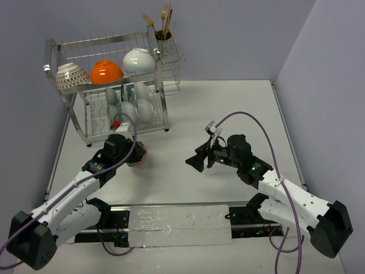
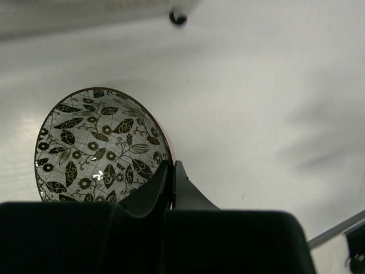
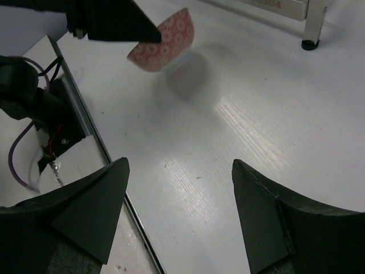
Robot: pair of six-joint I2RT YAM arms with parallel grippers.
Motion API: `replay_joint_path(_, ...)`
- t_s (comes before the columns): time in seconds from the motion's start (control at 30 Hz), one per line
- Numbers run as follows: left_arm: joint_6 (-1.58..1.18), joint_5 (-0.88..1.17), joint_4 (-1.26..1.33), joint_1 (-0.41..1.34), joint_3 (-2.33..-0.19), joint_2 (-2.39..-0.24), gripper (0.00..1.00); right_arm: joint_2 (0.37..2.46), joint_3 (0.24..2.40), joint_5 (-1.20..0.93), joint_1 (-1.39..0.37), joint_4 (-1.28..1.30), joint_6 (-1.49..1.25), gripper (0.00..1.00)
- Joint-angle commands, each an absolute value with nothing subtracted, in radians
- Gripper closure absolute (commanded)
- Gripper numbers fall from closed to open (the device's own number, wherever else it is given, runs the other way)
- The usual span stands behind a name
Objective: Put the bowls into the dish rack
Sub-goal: Place the bowl at the center of the board.
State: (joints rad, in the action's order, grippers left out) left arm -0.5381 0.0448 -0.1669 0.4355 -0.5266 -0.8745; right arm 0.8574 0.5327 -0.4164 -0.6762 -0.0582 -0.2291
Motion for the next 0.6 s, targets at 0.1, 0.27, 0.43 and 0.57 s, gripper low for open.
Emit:
replay_joint_path(0.1,-0.515,-0.228,-0.166,0.673,-0.666,-1.046,1.00,0.884,0.583,-0.321,-0.681,-0.031,-0.239,0.20)
replay_joint_path(0.27,-0.518,-0.304,-0.100,0.765,-0.666,-1.149,1.00,0.894,0.578,-0.287,-0.681,-0.018,-0.247,0.20)
replay_joint_path(0.43,-0.523,-0.376,-0.095,0.837,-0.666,-1.241,0.98,0.907,0.574,-0.272,-0.681,-0.023,-0.252,0.20)
replay_joint_path(0.57,-0.535,-0.446,-0.126,0.880,-0.702,-1.313,0.81,0.925,0.574,-0.275,-0.681,-0.031,-0.250,0.20)
